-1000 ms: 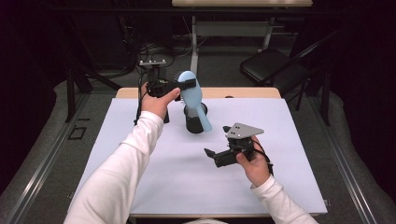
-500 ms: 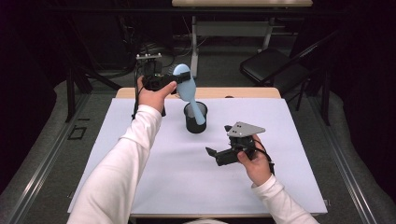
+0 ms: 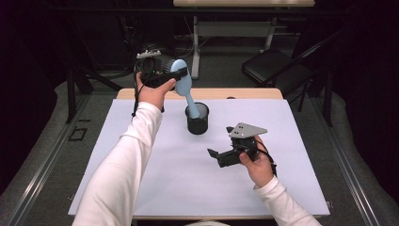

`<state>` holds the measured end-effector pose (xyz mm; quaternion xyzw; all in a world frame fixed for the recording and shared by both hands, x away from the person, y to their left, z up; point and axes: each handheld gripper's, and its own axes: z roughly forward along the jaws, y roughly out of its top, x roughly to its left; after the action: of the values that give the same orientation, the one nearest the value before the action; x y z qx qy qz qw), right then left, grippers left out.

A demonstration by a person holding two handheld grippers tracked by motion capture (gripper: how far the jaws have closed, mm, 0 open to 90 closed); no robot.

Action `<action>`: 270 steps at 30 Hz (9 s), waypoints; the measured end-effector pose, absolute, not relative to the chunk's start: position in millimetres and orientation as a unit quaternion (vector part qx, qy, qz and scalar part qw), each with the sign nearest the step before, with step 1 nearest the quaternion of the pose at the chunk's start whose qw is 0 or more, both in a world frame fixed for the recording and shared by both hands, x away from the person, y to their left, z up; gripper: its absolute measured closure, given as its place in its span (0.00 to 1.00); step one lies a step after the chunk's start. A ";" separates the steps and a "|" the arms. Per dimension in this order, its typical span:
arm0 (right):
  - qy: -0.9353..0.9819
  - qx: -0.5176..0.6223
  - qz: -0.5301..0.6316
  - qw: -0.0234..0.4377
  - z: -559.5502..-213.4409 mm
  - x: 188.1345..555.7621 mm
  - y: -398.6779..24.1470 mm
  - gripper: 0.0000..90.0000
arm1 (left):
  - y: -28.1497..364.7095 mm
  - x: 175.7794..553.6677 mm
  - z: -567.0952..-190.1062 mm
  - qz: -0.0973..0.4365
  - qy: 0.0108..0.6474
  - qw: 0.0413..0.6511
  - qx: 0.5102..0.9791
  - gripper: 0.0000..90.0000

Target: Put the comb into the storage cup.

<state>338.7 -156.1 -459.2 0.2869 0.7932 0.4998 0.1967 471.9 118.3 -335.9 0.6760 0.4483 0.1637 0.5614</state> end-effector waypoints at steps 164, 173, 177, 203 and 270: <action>0.804 0.282 0.485 0.195 -464.6 341.0 -154.4 0.00 | 67.4 484.9 -413.0 0.269 0.428 0.521 0.688 0.34; 0.806 0.281 0.483 0.195 -464.8 340.7 -153.9 0.00 | 67.2 481.0 -400.1 0.286 0.406 0.523 0.692 0.37; 0.805 0.281 0.484 0.195 -465.5 340.7 -153.3 0.00 | 68.4 479.0 -394.5 0.301 0.398 0.525 0.689 0.37; 0.802 0.285 0.487 0.196 -464.9 342.1 -155.7 0.00 | 83.4 483.1 -389.1 0.247 0.425 0.550 0.675 0.20; 0.795 0.296 0.487 0.207 -460.0 339.2 -165.3 0.00 | 85.7 438.0 -359.5 0.161 0.347 0.508 0.771 0.00</action>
<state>339.2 -165.3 -460.0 0.2962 0.7951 0.4869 0.2073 438.0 85.7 -359.5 0.7713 0.3471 0.1614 0.5084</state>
